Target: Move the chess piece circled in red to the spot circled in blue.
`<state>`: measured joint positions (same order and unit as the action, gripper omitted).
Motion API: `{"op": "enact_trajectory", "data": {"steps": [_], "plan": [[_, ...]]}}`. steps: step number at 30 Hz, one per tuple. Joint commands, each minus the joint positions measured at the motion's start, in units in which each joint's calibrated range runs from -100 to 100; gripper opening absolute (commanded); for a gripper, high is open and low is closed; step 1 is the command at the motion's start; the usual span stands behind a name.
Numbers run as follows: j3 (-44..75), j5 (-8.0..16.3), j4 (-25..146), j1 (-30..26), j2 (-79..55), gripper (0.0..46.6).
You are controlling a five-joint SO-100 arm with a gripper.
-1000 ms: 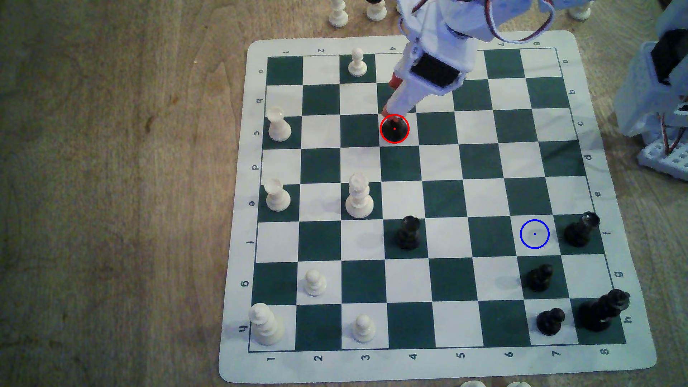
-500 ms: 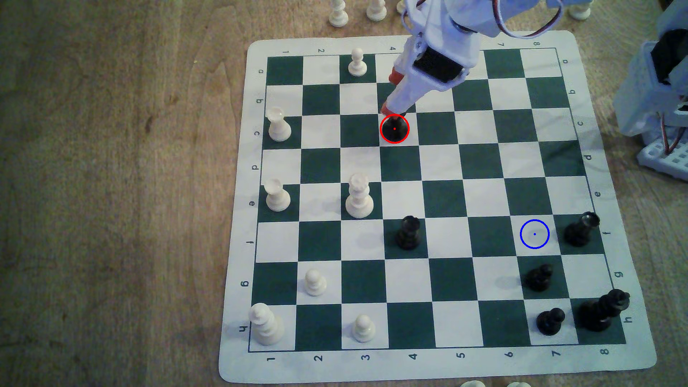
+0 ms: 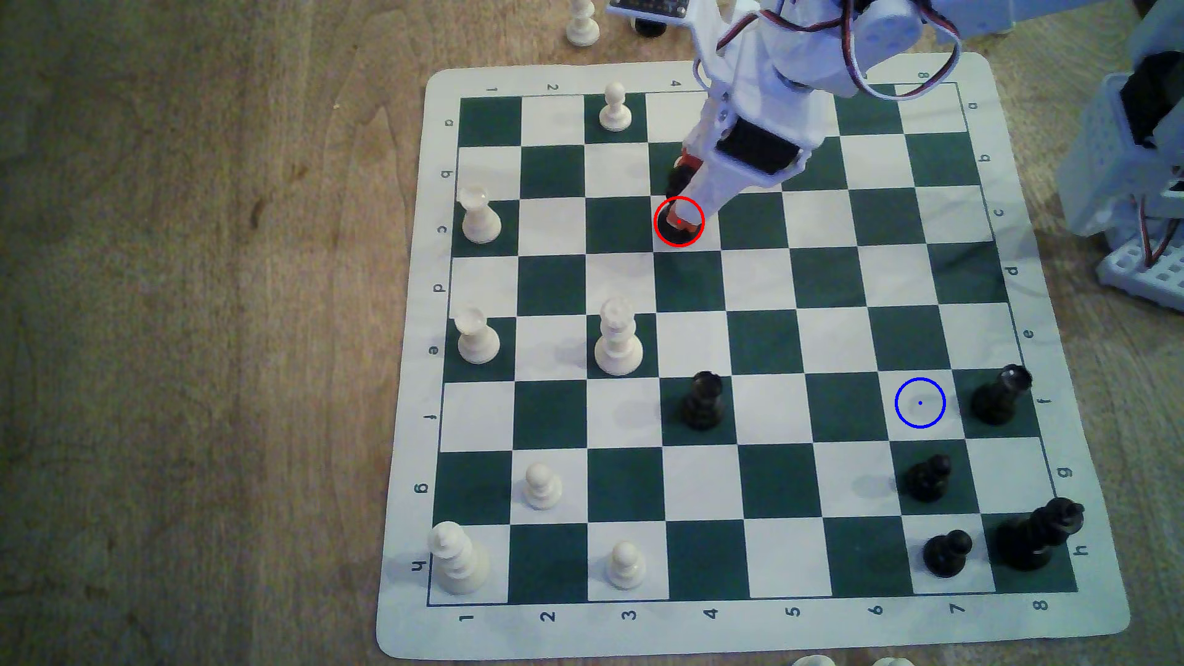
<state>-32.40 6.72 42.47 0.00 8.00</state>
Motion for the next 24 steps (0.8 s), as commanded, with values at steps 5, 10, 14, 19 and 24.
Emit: {"op": "enact_trajectory", "data": {"steps": [5, 10, 14, 19, 24], "plan": [[0.3, -0.1, -3.2, 0.4, -0.8, 15.9], [0.6, -0.2, -4.0, 1.1, -1.0, 14.8], [0.3, -0.5, -4.0, 1.2, -1.0, 0.2], [0.0, -1.0, -2.3, 0.8, -0.4, 0.2], [1.4, -0.7, 2.2, -0.5, 4.1, 0.2]]}}
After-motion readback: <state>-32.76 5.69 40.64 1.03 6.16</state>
